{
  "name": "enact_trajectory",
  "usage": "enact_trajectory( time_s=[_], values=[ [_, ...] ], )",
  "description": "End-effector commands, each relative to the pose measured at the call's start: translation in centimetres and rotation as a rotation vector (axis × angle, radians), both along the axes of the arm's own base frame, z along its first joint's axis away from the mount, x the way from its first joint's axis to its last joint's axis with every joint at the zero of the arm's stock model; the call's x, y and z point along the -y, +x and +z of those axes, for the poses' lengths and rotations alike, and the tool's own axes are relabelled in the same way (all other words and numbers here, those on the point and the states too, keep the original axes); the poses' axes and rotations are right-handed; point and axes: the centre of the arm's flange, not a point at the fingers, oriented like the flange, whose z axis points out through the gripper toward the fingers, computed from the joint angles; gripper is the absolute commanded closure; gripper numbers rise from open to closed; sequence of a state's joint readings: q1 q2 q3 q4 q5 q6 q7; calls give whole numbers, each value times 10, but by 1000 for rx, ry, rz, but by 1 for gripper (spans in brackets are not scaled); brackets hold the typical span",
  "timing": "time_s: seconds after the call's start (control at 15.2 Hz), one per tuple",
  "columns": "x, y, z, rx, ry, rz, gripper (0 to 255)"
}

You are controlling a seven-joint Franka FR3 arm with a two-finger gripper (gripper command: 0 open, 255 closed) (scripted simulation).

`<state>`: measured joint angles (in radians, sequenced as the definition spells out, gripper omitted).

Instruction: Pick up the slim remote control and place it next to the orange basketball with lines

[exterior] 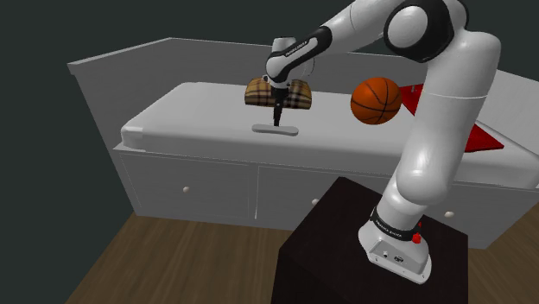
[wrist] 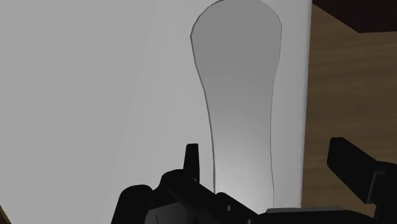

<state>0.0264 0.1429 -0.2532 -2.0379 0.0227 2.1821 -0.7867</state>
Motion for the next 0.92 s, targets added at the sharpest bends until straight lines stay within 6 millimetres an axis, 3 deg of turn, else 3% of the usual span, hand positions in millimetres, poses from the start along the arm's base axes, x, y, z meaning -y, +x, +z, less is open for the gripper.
enact_trajectory(
  time_s=[0.0, 0.46, 0.86],
  values=[
    [2, 8, -12, -1, -4, 18, 0],
    [3, 9, -47, -1, -4, 18, 0],
    [3, 9, -47, -1, -4, 18, 0]
  ],
)
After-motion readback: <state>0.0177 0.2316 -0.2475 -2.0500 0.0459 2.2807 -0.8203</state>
